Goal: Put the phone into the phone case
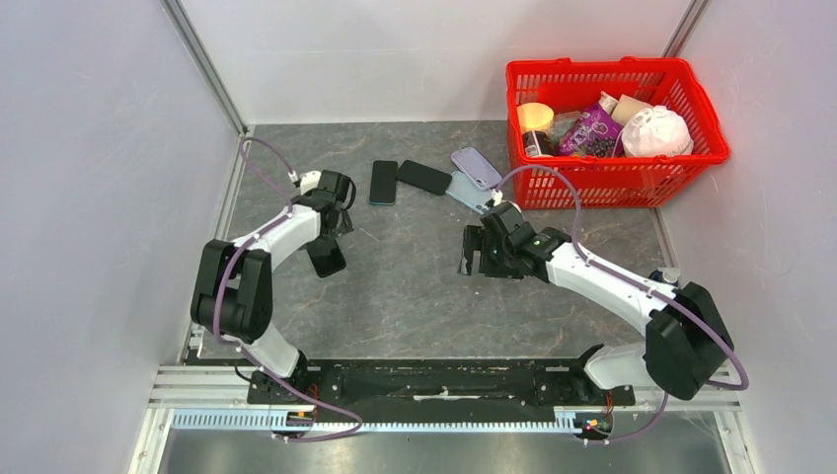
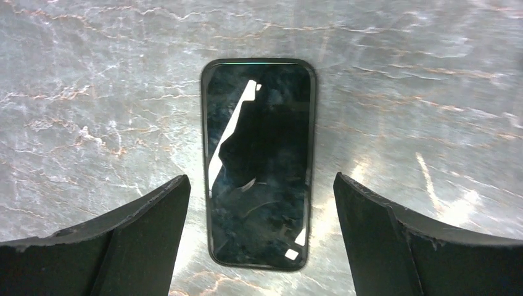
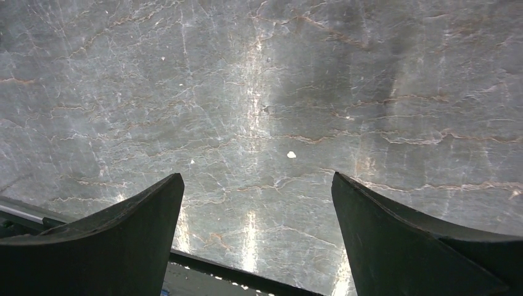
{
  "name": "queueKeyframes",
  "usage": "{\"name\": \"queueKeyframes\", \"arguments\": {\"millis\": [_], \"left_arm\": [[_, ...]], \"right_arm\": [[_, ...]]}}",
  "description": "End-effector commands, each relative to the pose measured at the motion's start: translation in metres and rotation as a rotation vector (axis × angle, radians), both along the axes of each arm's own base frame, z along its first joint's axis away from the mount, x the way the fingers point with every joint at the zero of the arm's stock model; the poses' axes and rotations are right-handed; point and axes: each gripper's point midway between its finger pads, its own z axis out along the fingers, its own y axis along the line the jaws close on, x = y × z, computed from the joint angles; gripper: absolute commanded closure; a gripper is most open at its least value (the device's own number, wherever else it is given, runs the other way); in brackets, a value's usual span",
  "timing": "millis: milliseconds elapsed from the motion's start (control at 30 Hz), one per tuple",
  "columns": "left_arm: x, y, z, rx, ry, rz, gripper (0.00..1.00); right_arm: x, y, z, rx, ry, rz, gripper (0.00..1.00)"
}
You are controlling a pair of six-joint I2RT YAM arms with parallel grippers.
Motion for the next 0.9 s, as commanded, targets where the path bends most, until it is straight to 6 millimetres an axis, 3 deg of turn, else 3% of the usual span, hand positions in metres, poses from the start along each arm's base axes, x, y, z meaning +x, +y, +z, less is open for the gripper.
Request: {"name": "queueKeyframes", "arguments": {"millis": [0, 133, 300, 433, 567, 733, 767, 800, 867], "left_arm": [[0.033, -0.035, 0.054, -0.073, -0.170, -0.117, 0.08], [0.059, -0.093, 0.077, -0.117, -0.215, -0.218, 0.15], [0.077, -0.183, 0.076, -0.190, -0.243, -0.268, 0.33], [0.086, -0.233, 0.059, -0.268, -0.283, -0.130, 0.40], [0.093, -0.276, 0.038, -0.308, -0.296, -0.065, 0.41], [0.106, -0.314, 0.021, -0.349, -0.324, -0.023, 0.43], [0.110, -0.320, 0.047, -0.391, -0.366, -0.016, 0.43], [0.110, -0.320, 0.013, -0.353, -0.324, -0.007, 0.43], [0.115, -0.324, 0.010, -0.354, -0.334, 0.004, 0.44]], "right_arm": [[0.012, -0.011, 0.029, 0.009, -0.080, -0.038, 0.03], [0.019, -0.030, 0.044, -0.006, -0.123, -0.119, 0.03], [0.020, -0.049, 0.058, -0.023, -0.168, -0.214, 0.04], [0.015, -0.069, 0.079, -0.031, -0.223, -0.295, 0.05], [0.005, -0.087, 0.103, -0.013, -0.287, -0.351, 0.06], [-0.006, -0.095, 0.113, 0.011, -0.310, -0.364, 0.07], [-0.008, -0.096, 0.113, 0.011, -0.306, -0.364, 0.07], [-0.009, -0.097, 0.113, 0.009, -0.304, -0.364, 0.07], [-0.013, -0.099, 0.113, 0.007, -0.300, -0.362, 0.07]]}}
